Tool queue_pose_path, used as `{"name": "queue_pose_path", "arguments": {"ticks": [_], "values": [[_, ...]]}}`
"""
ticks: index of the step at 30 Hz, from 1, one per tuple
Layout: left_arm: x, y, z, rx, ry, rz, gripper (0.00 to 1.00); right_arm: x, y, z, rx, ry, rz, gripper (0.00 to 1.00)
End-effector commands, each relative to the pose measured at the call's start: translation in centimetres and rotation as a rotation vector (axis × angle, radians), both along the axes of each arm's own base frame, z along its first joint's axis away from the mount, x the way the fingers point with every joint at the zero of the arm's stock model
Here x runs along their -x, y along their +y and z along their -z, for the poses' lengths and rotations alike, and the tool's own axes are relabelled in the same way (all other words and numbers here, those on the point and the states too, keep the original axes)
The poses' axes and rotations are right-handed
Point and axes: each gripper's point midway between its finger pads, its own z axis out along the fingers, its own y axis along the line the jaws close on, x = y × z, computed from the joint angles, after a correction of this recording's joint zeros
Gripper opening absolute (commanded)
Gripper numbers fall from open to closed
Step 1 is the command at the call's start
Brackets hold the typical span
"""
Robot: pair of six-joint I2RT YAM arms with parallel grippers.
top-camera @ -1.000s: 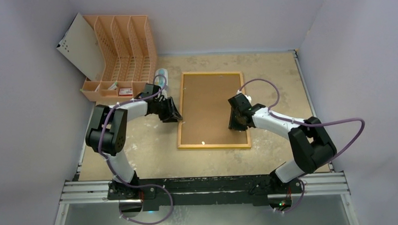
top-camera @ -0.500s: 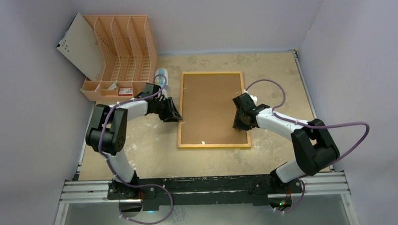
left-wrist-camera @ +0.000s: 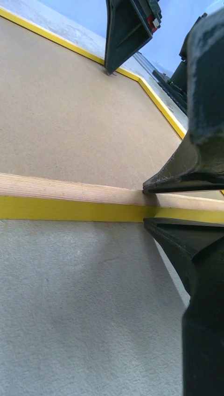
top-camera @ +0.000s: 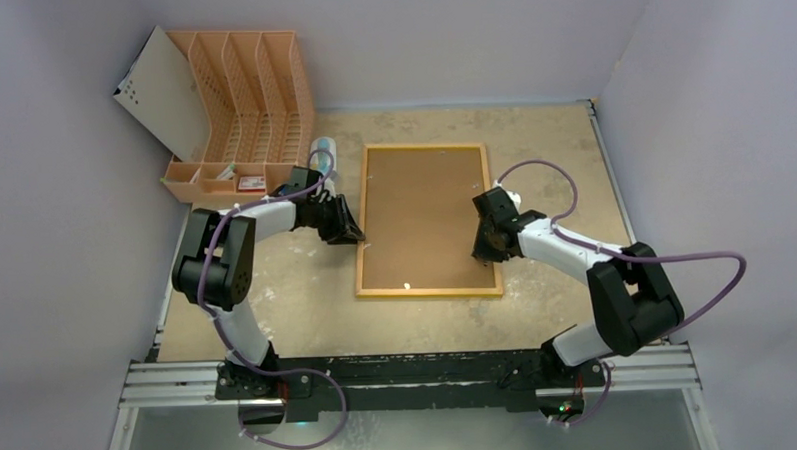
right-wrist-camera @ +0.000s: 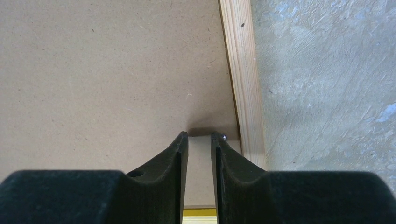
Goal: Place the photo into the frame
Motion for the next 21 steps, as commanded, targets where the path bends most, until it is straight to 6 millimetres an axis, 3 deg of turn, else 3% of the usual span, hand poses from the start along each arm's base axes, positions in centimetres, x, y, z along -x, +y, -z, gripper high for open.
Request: {"name": "queue_pose_path", "arguments": {"ticks": [1, 7, 12, 16, 21], "values": [[1.2, 2.0, 2.5, -0.109, 0.071, -0.016, 0.27, 3.1, -3.0, 1.7, 0.121, 0.120, 0.012, 0.28], [1.2, 2.2, 2.6, -0.111, 0.072, -0.018, 0.27, 0.8, -3.5, -1.7, 0.150, 0.001, 0.053, 0.29], [1.1, 2.1, 2.6, -0.111, 0.070, -0.020, 0.27, -0.9, -0.3, -3.8, 0.005, -0.092, -0.068, 0.32], [1.1, 2.1, 2.6, -0.110, 0.071, -0.021, 0.27, -0.7, 1.4, -3.4, -0.070, -0.084, -0.142, 0.32], [1.1, 2.2, 2.6, -0.113, 0.074, -0.020, 0.27, -0.1, 1.8, -2.3, -0.086, -0.045, -0.167, 0.31]]}}
